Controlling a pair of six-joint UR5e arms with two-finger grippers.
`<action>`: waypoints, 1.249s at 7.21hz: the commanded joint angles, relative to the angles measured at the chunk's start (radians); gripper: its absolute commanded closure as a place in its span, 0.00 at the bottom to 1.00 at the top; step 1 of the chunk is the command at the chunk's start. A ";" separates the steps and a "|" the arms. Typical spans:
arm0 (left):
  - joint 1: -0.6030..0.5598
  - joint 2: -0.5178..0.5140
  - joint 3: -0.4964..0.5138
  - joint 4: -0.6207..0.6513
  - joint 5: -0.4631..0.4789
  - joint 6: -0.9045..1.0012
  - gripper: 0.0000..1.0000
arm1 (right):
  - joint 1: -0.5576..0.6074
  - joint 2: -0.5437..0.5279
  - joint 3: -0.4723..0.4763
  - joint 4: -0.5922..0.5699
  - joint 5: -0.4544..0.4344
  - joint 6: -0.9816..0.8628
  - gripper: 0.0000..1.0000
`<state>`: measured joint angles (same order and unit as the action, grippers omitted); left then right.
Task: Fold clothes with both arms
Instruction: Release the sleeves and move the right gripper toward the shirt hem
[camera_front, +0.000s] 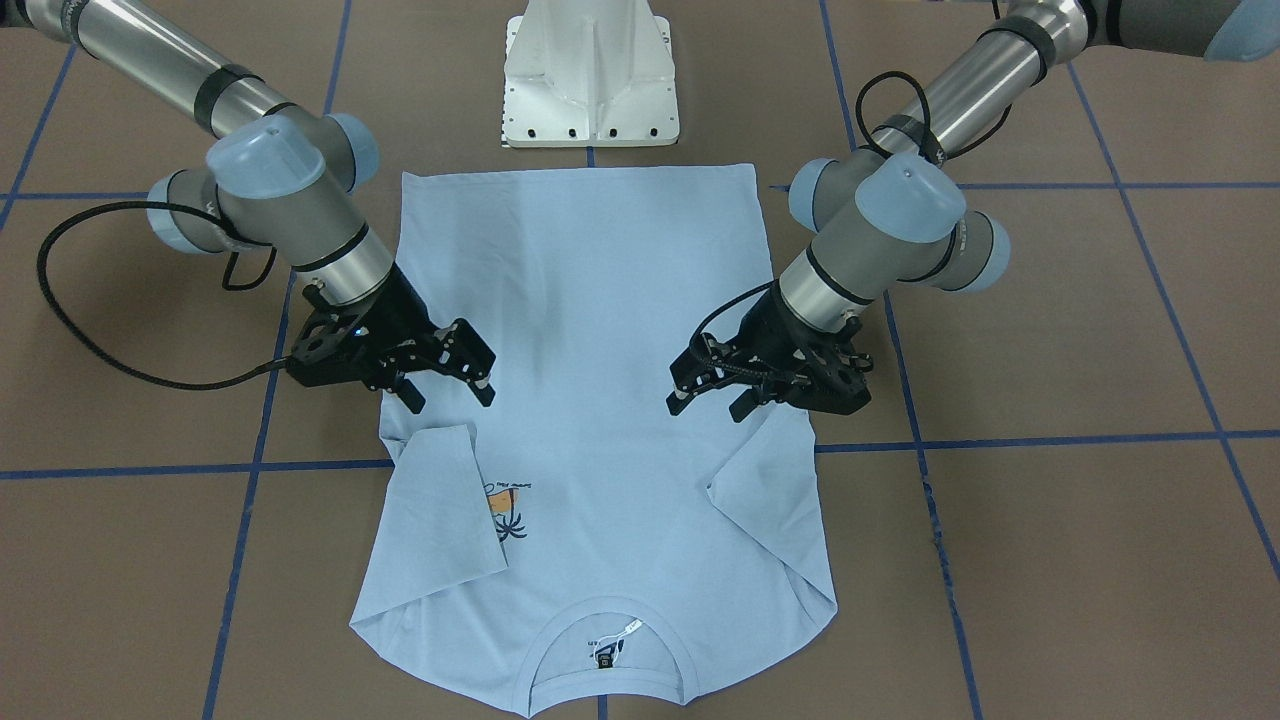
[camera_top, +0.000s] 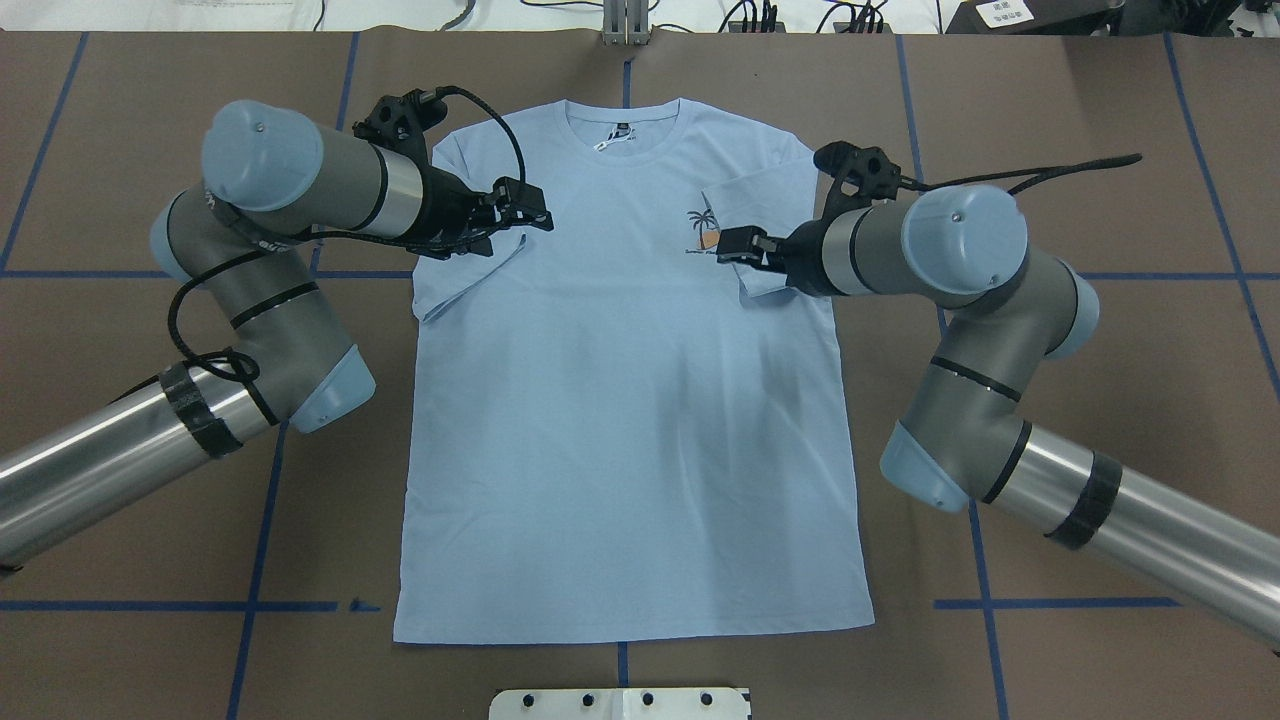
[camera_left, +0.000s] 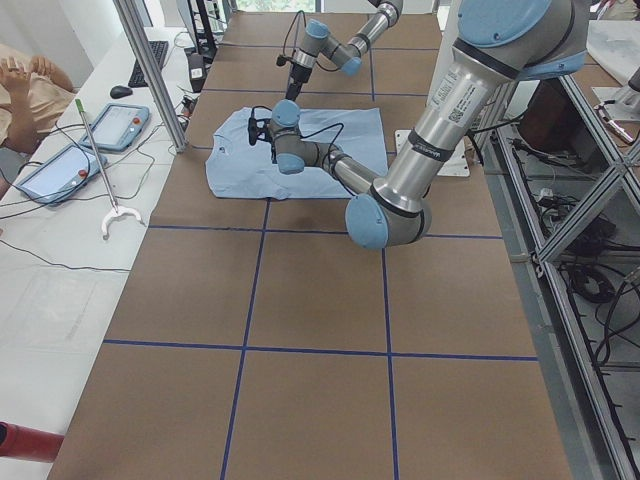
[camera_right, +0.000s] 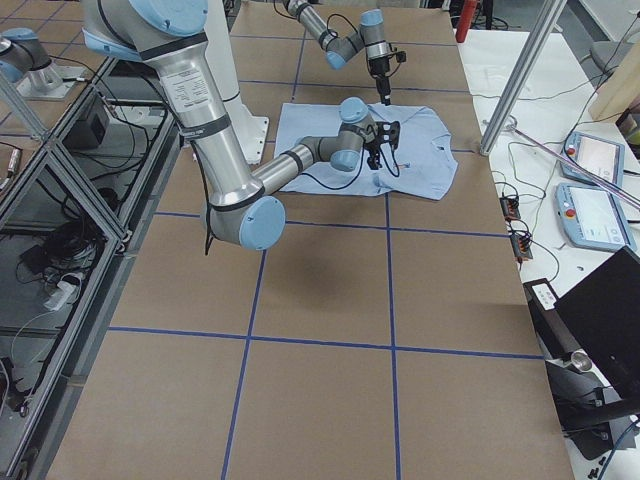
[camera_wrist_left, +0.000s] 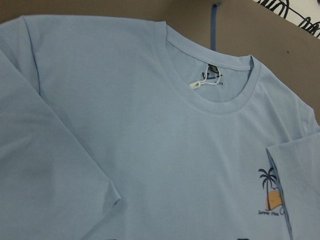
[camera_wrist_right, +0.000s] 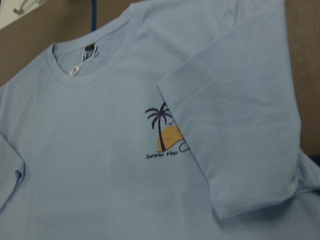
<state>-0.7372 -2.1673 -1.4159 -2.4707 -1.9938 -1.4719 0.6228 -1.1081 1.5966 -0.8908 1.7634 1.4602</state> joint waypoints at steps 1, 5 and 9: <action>0.016 0.102 -0.153 0.001 0.003 -0.045 0.08 | -0.151 -0.027 0.190 -0.226 -0.077 0.148 0.00; 0.016 0.171 -0.244 0.013 -0.054 -0.050 0.01 | -0.495 -0.273 0.537 -0.513 -0.359 0.424 0.03; 0.016 0.211 -0.261 0.013 -0.043 -0.093 0.01 | -0.554 -0.347 0.542 -0.521 -0.420 0.537 0.08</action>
<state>-0.7210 -1.9577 -1.6755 -2.4574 -2.0442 -1.5425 0.0769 -1.4339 2.1378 -1.4101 1.3549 1.9822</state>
